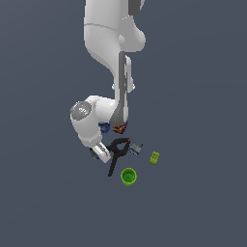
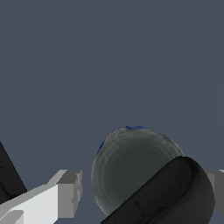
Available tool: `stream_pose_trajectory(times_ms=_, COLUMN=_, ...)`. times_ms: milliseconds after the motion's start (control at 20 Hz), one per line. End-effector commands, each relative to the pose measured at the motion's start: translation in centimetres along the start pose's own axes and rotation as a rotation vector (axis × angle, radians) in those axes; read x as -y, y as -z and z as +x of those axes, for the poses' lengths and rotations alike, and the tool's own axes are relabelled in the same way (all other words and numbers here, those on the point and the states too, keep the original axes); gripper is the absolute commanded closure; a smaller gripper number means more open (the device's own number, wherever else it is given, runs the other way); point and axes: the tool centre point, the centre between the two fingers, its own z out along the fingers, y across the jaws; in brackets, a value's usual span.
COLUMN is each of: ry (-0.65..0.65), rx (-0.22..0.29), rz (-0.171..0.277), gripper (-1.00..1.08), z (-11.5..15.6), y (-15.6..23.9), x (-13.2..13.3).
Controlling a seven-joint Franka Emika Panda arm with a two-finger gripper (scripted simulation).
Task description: Pick up a designated object from a clutter of objects.
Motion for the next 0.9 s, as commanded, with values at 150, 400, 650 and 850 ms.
stream_pose_trajectory(times_ms=150, ry=-0.002, rx=0.0, rz=0.0, gripper=-0.92, z=0.0, y=-2.0, x=0.0)
stream_pose_trajectory(times_ms=400, ry=-0.002, rx=-0.001, rz=0.0, gripper=1.08, z=0.1, y=-2.2, x=0.0)
stream_pose_trajectory(times_ms=650, ry=-0.002, rx=-0.001, rz=0.0, gripper=1.08, z=0.1, y=-2.2, x=0.0)
stream_pose_trajectory(times_ms=850, ry=-0.006, rx=-0.008, rz=0.005, gripper=1.08, z=0.4, y=-1.8, x=0.0)
